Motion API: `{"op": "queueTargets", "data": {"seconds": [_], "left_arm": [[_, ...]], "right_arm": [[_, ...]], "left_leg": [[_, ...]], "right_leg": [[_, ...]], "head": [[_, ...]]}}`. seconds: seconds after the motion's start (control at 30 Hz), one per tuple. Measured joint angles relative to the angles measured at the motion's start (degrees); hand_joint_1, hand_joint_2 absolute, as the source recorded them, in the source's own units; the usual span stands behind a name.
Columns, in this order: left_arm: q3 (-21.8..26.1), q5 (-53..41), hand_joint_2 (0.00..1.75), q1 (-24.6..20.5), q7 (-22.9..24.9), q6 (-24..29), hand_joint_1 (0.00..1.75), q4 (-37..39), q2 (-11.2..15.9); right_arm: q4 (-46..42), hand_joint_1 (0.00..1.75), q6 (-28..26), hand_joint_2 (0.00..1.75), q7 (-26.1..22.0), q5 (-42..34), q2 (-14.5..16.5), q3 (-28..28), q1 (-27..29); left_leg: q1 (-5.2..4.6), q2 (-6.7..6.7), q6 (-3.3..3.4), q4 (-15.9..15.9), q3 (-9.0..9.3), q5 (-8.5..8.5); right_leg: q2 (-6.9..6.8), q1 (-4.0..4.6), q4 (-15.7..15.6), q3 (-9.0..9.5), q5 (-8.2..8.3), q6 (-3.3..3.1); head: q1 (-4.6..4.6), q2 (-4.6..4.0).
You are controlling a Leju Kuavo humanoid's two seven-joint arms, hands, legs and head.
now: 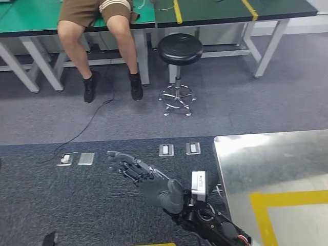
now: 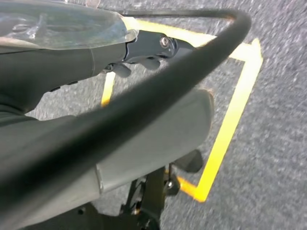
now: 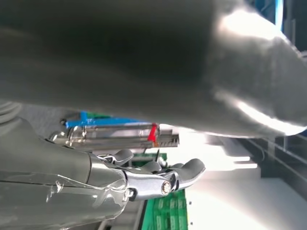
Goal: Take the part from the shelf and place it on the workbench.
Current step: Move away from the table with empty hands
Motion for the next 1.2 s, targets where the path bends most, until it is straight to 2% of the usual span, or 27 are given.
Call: {"op": "queueTargets", "data": {"seconds": [0.03, 0.07, 0.13, 0.17, 0.2, 0.23, 0.3, 0.33, 0.37, 0.43, 0.47, 0.53, 0.6, 0.63, 0.67, 0.7, 0.73, 0.77, 0.8, 0.83, 0.9, 0.93, 0.97, 1.03, 1.1, 1.17, 1.2], "left_arm": [[0.0, 0.0, 0.0, -0.06, 0.0, -0.01, 0.0, -0.01, 0.03], [0.0, -0.01, 0.0, -0.22, 0.0, -0.02, 0.0, -0.02, 0.0], [0.0, -0.05, 0.0, -0.44, 0.0, -0.03, 0.0, -0.02, 0.08], [0.0, -0.09, 0.0, -0.45, 0.0, -0.03, 0.0, -0.02, 0.11], [0.0, -0.1, 0.0, -0.4, 0.0, -0.04, 0.0, -0.02, 0.12], [0.0, -0.11, 0.0, -0.36, 0.0, -0.04, 0.0, -0.02, 0.16], [0.0, -0.12, 0.0, -0.41, 0.0, -0.04, 0.0, -0.02, 0.27], [0.0, -0.13, 0.0, -0.47, 0.0, -0.04, 0.0, -0.02, 0.33], [0.0, -0.13, 0.0, -0.49, 0.0, -0.04, 0.0, -0.02, 0.36], [0.0, -0.13, 0.0, -0.37, 0.0, -0.04, 0.0, -0.02, 0.42], [0.0, -0.13, 0.0, -0.25, 0.0, -0.04, 0.0, -0.02, 0.42], [0.0, -0.13, 0.0, -0.19, 0.0, -0.02, 0.0, -0.02, 0.42], [0.0, -0.14, 0.0, -0.3, 0.0, 0.02, 0.0, -0.02, 0.41], [0.0, -0.14, 0.0, -0.33, 0.0, 0.03, 0.0, -0.02, 0.41], [0.0, -0.14, 0.0, -0.35, 0.0, 0.03, 0.0, -0.02, 0.39], [0.0, -0.14, 0.0, -0.35, 0.0, 0.03, 0.0, -0.02, 0.38], [0.0, -0.15, 0.0, -0.34, 0.0, 0.03, 0.0, -0.02, 0.36], [0.0, -0.15, 0.0, -0.35, 0.0, 0.03, 0.0, -0.02, 0.35], [0.0, -0.16, 0.0, -0.38, 0.0, 0.03, 0.0, -0.02, 0.27], [0.0, -0.16, 0.0, -0.44, 0.0, 0.02, 0.0, -0.02, 0.2], [0.0, -0.16, 0.0, -0.39, 0.0, 0.02, 0.0, -0.02, 0.09], [0.0, -0.14, 0.0, -0.2, 0.0, 0.02, 0.0, -0.02, 0.11], [0.0, -0.09, 0.0, 0.04, 0.0, 0.02, 0.0, -0.02, 0.14], [0.0, 0.05, 0.0, 0.18, 0.0, 0.02, 0.0, -0.01, 0.21], [0.0, 0.26, 0.0, -0.2, 0.0, 0.04, 0.0, 0.0, 0.25], [0.0, 0.62, 0.0, -0.37, 0.01, 0.07, 0.0, 0.0, 0.24], [0.0, 0.82, 0.0, -0.29, 0.02, 0.1, 0.0, 0.0, 0.24]], "right_arm": [[-0.02, 0.0, -0.01, 0.0, -0.01, -0.01, 0.02, 0.01, -0.03], [-0.01, 0.0, -0.04, 0.0, 0.04, -0.01, 0.01, 0.01, -0.02], [0.0, 0.0, -0.12, 0.0, 0.19, -0.03, -0.04, 0.02, 0.07], [0.01, 0.0, -0.16, 0.0, 0.31, -0.07, -0.06, 0.02, 0.13], [0.01, 0.0, -0.2, 0.0, 0.38, -0.13, -0.07, 0.03, 0.15], [0.01, 0.0, -0.24, 0.0, 0.43, -0.19, -0.07, 0.04, 0.14], [0.01, 0.0, -0.31, 0.0, 0.48, -0.28, -0.07, 0.02, 0.11], [0.01, 0.0, -0.35, 0.0, 0.5, -0.3, -0.07, 0.0, 0.08], [0.0, 0.0, -0.4, 0.0, 0.49, -0.32, -0.07, -0.03, 0.06], [-0.03, 0.0, -0.6, 0.0, 0.48, -0.37, -0.07, -0.08, 0.03], [-0.05, 0.0, -0.69, 0.0, 0.46, -0.39, -0.07, -0.12, 0.03], [-0.15, 0.0, -0.86, 0.0, 0.45, -0.43, -0.08, -0.25, 0.02], [-0.28, 0.0, -0.99, 0.0, 0.46, -0.48, -0.2, -0.37, 0.1], [-0.32, 0.0, -1.07, 0.0, 0.49, -0.49, -0.31, -0.4, 0.19], [-0.32, 0.0, -1.16, 0.0, 0.5, -0.49, -0.43, -0.42, 0.31], [-0.32, 0.0, -1.27, 0.0, 0.51, -0.49, -0.53, -0.44, 0.4], [-0.34, 0.0, -1.44, 0.0, 0.51, -0.49, -0.58, -0.47, 0.46], [-0.4, 0.0, -1.7, 0.0, 0.51, -0.49, -0.63, -0.55, 0.47], [-0.45, 0.0, -2.03, 0.0, 0.51, -0.49, -0.71, -0.68, 0.5], [-0.56, 0.0, -2.47, 0.0, 0.52, -0.49, -0.81, -0.89, 0.56], [-0.75, 0.0, -3.79, 0.0, 0.68, -0.42, -1.18, -1.54, 0.78], [-0.85, 0.0, -4.65, 0.0, 0.84, -0.28, -1.38, -1.97, 0.89], [-0.9, 0.0, -5.73, 0.0, 1.07, -0.04, -1.59, -2.49, 0.99], [-0.97, 0.0, -8.19, 0.0, 1.64, 0.68, -2.08, -3.79, 1.29], [-0.97, 0.0, -10.46, 0.0, 2.32, 1.49, -2.93, -5.32, 1.91], [-0.85, 0.0, -12.63, 0.0, 3.02, 2.07, -4.29, -7.2, 3.1], [-0.72, 0.0, -13.91, 0.0, 3.36, 2.1, -5.13, -8.37, 3.92]], "left_leg": [[-0.14, 1.8, -0.19, 1.66, -0.84, -1.06], [-0.12, 3.92, -0.41, 5.29, -2.67, -2.92], [0.18, 5.52, -0.97, 13.09, -6.8, -6.09], [0.43, 5.86, -1.28, 15.6, -8.16, -6.66], [0.69, 6.0, -1.54, 15.02, -7.9, -5.79], [0.92, 6.39, -1.76, 12.16, -6.4, -4.06], [0.99, 8.61, -2.04, 3.6, -1.69, -0.42], [0.87, 9.45, -1.85, 0.55, -0.03, 0.53], [0.68, 9.93, -1.52, -1.0, 0.82, 0.77], [0.45, 8.89, -0.53, -1.18, 0.91, 0.42], [0.49, 8.32, -0.14, -1.17, 1.04, 0.31], [0.67, 7.2, 0.59, -1.27, 1.44, 0.16], [0.56, 6.08, 1.08, -1.29, 1.66, 0.01], [0.43, 5.39, 1.26, -1.27, 1.71, -0.04], [0.27, 4.61, 1.37, -1.26, 1.8, -0.11], [0.12, 3.77, 1.44, -1.25, 1.95, -0.18], [0.02, 2.88, 1.48, -1.25, 2.14, -0.24], [-0.06, 2.0, 1.48, -1.25, 2.34, -0.32], [-0.1, 1.21, 1.43, -1.24, 2.45, -0.37], [-0.08, 0.38, 1.32, -1.19, 2.42, -0.4], [0.2, -0.99, 0.83, -1.16, 1.99, -0.27], [0.35, -1.71, 0.45, -1.24, 1.76, -0.12], [0.41, -1.64, 0.12, -1.24, 1.6, -0.11], [0.13, 1.11, -0.4, 0.69, 0.58, -1.37], [0.03, 4.63, -0.77, 7.04, -2.71, -4.62], [0.35, 5.57, -1.21, 13.99, -6.45, -7.04], [0.53, 5.78, -1.41, 15.03, -7.07, -6.82]], "right_leg": [[-0.81, -0.18, -0.45, 0.24, 0.21, -0.16], [-1.74, -0.15, -0.64, 0.35, 0.26, -0.28], [-3.66, -0.16, -0.67, 0.32, 0.1, -0.38], [-4.68, -0.19, -0.67, 0.34, -0.03, -0.35], [-5.5, -0.24, -0.65, 0.39, -0.19, -0.22], [-6.26, -0.33, -0.59, 0.5, -0.38, -0.01], [-7.57, -0.35, -0.28, 0.8, -0.99, 0.67], [-8.11, -0.26, -0.12, 0.95, -1.33, 1.05], [-8.59, -0.09, -0.02, 1.17, -1.65, 1.42], [-9.57, -0.03, -0.08, 1.74, -2.12, 2.03], [-9.54, -0.16, 0.07, 1.96, -2.52, 2.35], [-7.47, -0.49, 3.09, 0.96, -4.68, 2.79], [-4.57, -0.57, 11.18, -2.87, -8.44, 2.89], [-3.9, -0.56, 15.45, -5.15, -9.86, 2.84], [-3.54, -0.51, 18.24, -6.83, -10.29, 2.73], [-3.34, -0.45, 18.7, -7.49, -9.47, 2.51], [-3.08, -0.34, 16.59, -6.97, -7.45, 2.19], [-2.38, -0.2, 12.66, -5.62, -4.72, 1.77], [-0.99, -0.13, 8.55, -4.11, -2.48, 1.28], [0.3, -0.09, 5.03, -2.81, -0.88, 0.93], [1.64, 0.03, 1.96, -1.37, -0.36, 0.56], [1.14, 0.1, 1.47, -1.05, -0.35, 0.51], [0.47, -0.01, 1.03, -0.68, -0.28, 0.4], [-0.99, -0.32, 0.08, -0.18, 0.12, 0.08], [-2.69, -0.38, -0.39, 0.06, 0.25, -0.17], [-4.51, -0.32, -0.38, 0.05, 0.09, -0.2], [-5.4, -0.32, -0.37, 0.07, -0.04, -0.15]], "head": [[-0.32, 0.0], [-0.74, 0.0], [-1.36, 0.0], [-1.63, 0.0], [-1.86, 0.0], [-2.06, -0.01], [-2.56, -0.01], [-2.77, -0.01], [-2.8, 0.0], [-2.48, 0.0], [-2.22, 0.0], [-1.77, 0.0], [-1.01, 0.0], [-0.64, 0.0], [-0.38, 0.0], [-0.16, 0.0], [0.0, 0.0], [0.17, 0.0], [0.29, 0.0], [0.28, 0.0], [0.4, 0.0], [0.49, 0.0], [0.64, 0.0], [0.11, 0.0], [-0.82, 0.0], [-1.46, 0.0], [-1.72, 0.0]]}}
